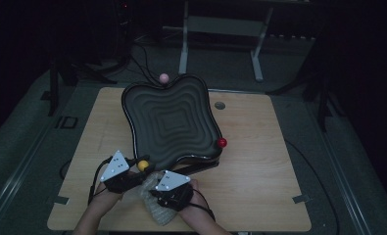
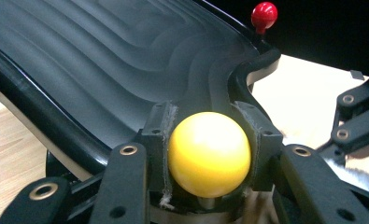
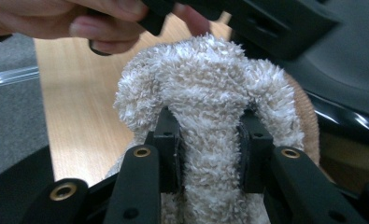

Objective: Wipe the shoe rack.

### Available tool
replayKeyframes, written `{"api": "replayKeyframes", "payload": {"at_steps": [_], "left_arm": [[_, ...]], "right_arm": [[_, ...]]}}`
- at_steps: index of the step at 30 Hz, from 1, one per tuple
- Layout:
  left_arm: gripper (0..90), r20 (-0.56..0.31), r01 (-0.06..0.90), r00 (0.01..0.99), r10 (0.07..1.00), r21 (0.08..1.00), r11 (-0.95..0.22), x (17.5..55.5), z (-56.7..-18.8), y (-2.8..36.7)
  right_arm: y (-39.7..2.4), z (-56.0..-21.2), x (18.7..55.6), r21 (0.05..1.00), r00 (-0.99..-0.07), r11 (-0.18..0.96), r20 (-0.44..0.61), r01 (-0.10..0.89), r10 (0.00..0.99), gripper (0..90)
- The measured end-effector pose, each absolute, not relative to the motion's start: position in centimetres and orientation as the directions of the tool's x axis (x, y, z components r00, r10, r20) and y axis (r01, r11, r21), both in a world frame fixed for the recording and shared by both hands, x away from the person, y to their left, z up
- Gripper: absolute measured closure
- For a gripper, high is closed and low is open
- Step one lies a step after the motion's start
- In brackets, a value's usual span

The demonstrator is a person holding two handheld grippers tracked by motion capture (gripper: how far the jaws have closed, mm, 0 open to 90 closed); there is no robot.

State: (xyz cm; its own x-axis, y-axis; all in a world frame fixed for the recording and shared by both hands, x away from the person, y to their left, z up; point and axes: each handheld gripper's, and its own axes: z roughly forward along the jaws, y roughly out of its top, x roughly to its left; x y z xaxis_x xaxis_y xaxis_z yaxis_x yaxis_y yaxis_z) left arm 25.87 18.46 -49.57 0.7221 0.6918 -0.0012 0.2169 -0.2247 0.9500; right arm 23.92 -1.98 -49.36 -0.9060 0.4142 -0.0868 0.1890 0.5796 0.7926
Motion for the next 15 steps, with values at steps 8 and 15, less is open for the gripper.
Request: {"api": "replayKeyframes", "payload": {"at_steps": [8,15], "left_arm": [[59.7,-0.001,0.218,0.723,0.691,0.949,-0.228,25.9,-49.5,18.5],[59.7,-0.004,0.217,0.721,0.693,0.951,-0.221,25.9,-49.6,18.4]], "right_arm": [[-1.2,-49.9,24.2,0.773,-0.917,0.610,-0.095,0.177,0.387,66.7],[-2.0,-49.2,24.3,0.781,-0.914,0.600,-0.101,0.172,0.393,66.7]]}}
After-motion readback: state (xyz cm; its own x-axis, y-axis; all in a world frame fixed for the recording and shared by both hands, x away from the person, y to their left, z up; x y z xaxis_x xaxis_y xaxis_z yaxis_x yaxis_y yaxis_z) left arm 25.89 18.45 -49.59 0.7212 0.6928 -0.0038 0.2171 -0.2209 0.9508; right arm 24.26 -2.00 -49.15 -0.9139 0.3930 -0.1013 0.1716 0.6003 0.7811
